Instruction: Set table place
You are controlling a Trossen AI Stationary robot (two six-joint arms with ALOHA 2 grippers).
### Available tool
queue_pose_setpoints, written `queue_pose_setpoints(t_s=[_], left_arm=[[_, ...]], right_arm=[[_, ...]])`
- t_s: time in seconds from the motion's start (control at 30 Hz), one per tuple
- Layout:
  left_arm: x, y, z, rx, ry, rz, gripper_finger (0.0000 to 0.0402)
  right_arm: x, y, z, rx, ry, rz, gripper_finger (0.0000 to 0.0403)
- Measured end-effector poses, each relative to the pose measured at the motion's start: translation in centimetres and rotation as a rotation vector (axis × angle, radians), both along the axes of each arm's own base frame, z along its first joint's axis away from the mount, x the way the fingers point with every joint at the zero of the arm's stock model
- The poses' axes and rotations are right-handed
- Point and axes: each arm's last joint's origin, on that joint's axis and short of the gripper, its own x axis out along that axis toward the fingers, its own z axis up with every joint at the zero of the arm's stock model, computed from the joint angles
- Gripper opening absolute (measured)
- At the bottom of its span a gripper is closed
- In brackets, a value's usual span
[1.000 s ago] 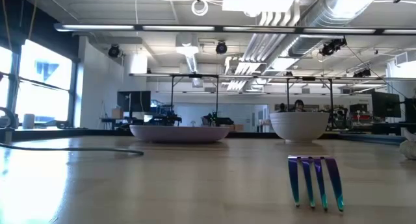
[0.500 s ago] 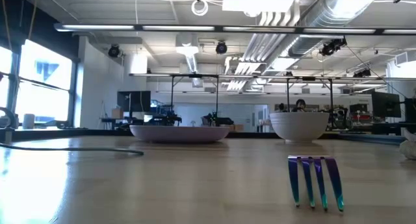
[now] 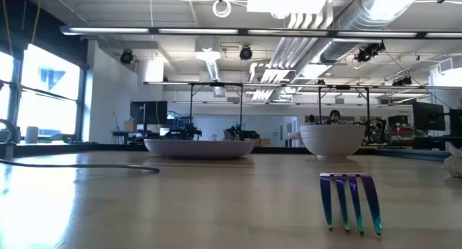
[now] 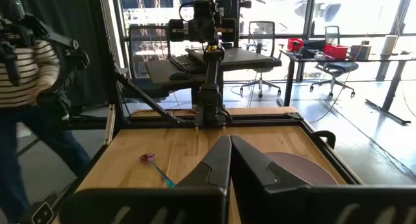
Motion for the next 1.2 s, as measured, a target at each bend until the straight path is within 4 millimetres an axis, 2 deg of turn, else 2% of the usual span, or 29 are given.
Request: queue_pose_setpoints(t_s=[1.07, 1.2], left_arm=[[-0.01, 0.0, 0.06, 0.0, -0.006, 0.0, 0.0001], [0.11, 0.03, 0.32, -0.116, -0.031, 0.008, 0.0001]], right_arm=[[0.0, 0.0, 0.0, 0.0, 0.0, 0.0, 0.0], [0.0, 0.0, 0.01, 0.0, 0.0, 0.0, 0.0]])
